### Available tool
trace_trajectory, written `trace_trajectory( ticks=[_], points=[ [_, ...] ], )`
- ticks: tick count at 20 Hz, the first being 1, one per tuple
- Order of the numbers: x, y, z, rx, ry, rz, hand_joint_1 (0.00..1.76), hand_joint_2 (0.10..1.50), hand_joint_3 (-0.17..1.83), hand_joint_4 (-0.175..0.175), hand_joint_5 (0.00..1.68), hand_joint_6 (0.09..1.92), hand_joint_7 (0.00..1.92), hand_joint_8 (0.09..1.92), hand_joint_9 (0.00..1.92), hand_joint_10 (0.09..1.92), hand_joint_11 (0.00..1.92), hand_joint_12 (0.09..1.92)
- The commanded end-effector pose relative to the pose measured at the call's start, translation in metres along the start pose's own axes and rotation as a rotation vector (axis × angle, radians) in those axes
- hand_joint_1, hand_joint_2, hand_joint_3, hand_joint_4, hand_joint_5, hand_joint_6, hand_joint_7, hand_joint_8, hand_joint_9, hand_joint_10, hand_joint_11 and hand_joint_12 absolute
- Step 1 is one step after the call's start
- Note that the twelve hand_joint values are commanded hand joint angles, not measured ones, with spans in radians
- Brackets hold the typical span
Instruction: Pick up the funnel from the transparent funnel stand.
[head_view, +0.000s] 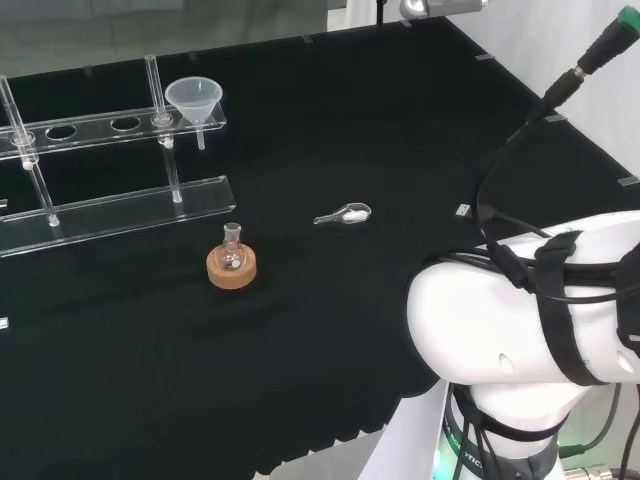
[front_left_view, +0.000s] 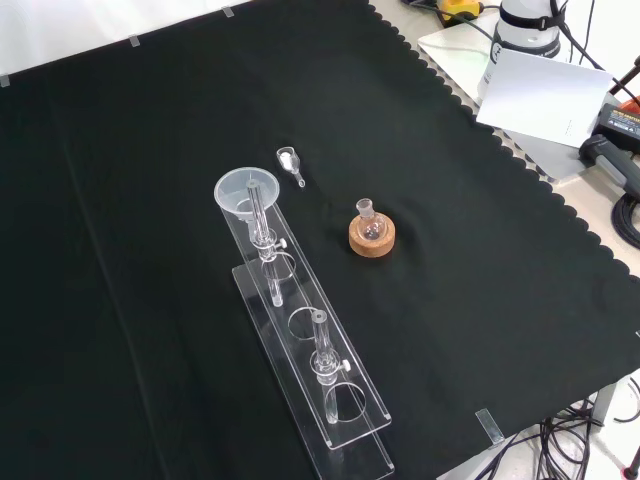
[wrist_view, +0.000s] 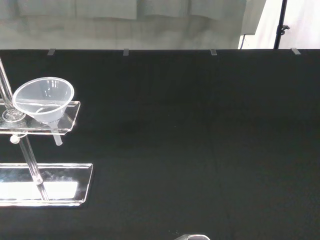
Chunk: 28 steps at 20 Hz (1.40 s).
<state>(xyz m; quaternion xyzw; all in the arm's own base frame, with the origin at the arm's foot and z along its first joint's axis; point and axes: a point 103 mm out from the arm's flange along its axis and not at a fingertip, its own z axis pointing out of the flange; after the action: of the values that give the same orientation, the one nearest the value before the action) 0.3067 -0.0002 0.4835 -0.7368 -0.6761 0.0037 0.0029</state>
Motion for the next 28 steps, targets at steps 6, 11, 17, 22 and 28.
trace_trajectory(
  ticks=[6, 11, 17, 22, 28],
  points=[
    [0.007, 0.021, 0.006, 0.039, -0.041, -0.080, 0.35, 0.57, 0.10, 0.069, 0.00, 0.09, 0.00, 0.09, 0.00, 0.09, 0.00, 0.09],
    [0.053, 0.045, 0.014, 0.057, -0.033, -0.111, 0.35, 0.57, 0.09, 0.064, 0.00, 0.09, 0.00, 0.09, 0.00, 0.09, 0.00, 0.09],
    [0.070, 0.076, 0.023, 0.055, -0.052, -0.133, 0.36, 0.57, 0.08, 0.061, 0.00, 0.09, 0.00, 0.09, 0.00, 0.09, 0.00, 0.09],
    [0.075, 0.101, 0.034, 0.048, -0.051, -0.161, 0.46, 0.56, 0.07, 0.053, 0.00, 0.09, 0.00, 0.09, 0.00, 0.09, 0.00, 0.09],
    [0.082, 0.128, 0.055, 0.078, -0.095, -0.143, 0.59, 0.57, 0.06, 0.040, 0.00, 0.09, 0.00, 0.09, 0.00, 0.09, 0.00, 0.09]
  ],
)
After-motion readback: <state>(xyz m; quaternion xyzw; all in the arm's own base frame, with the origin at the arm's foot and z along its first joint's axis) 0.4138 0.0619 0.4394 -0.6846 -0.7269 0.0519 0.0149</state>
